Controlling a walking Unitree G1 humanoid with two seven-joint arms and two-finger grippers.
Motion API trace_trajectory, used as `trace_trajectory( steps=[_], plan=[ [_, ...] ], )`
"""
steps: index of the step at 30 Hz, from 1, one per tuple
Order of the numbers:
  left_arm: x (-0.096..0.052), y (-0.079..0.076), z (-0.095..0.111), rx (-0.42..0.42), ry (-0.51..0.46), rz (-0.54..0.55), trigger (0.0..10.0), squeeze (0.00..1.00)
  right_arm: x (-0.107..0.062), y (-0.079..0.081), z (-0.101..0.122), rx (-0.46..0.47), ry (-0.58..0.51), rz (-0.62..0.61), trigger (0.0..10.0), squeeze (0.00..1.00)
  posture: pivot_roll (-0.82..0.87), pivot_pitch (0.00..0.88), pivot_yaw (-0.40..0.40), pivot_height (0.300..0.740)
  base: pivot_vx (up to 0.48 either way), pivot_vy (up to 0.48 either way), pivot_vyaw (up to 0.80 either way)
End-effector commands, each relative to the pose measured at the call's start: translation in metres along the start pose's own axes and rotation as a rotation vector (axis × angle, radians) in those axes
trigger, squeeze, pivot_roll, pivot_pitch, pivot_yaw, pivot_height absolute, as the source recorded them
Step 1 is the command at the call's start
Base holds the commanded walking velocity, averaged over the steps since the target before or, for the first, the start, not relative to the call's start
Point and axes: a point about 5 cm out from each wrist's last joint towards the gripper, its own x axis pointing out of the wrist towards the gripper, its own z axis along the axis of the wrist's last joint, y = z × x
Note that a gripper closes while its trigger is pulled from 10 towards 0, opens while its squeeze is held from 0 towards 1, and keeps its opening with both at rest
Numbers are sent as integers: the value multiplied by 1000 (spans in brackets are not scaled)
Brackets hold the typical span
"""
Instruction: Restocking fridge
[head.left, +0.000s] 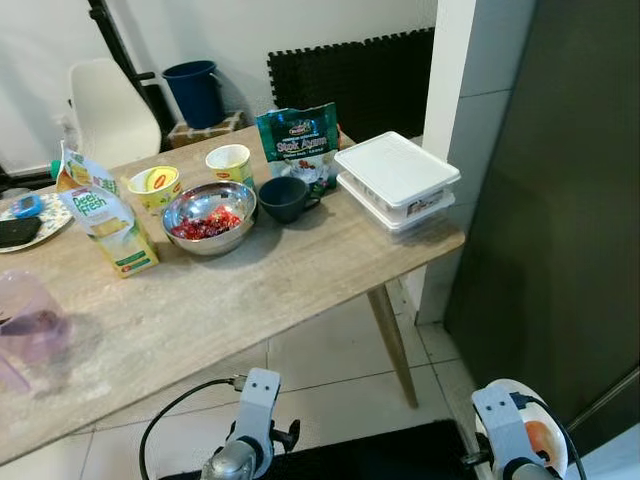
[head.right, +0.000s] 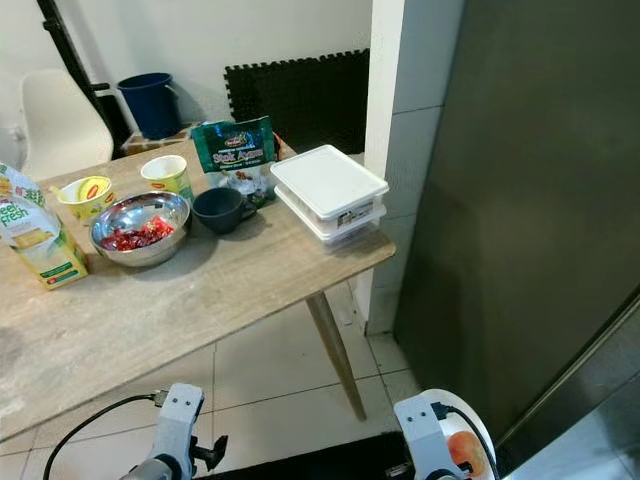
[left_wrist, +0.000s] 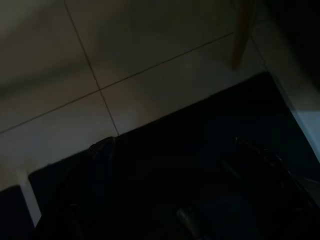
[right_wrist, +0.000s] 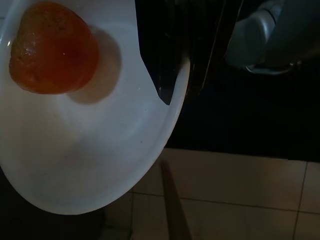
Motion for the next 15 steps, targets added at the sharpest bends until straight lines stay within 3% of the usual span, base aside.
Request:
trace_trajectory(
  steps=[1, 15],
  plan=[
    [-2, 1, -5, 16, 20, -4, 10000, 0, 0, 2, -2, 18, 9, 4, 10000, 0, -81, 94, 108, 740, 0, 0, -800],
    [-2, -1, -3, 32, 16, -23, 10000, 0, -2, 1, -6, 33, 22, -1, 10000, 0, -79, 95, 110, 740, 0, 0, -800]
  ],
)
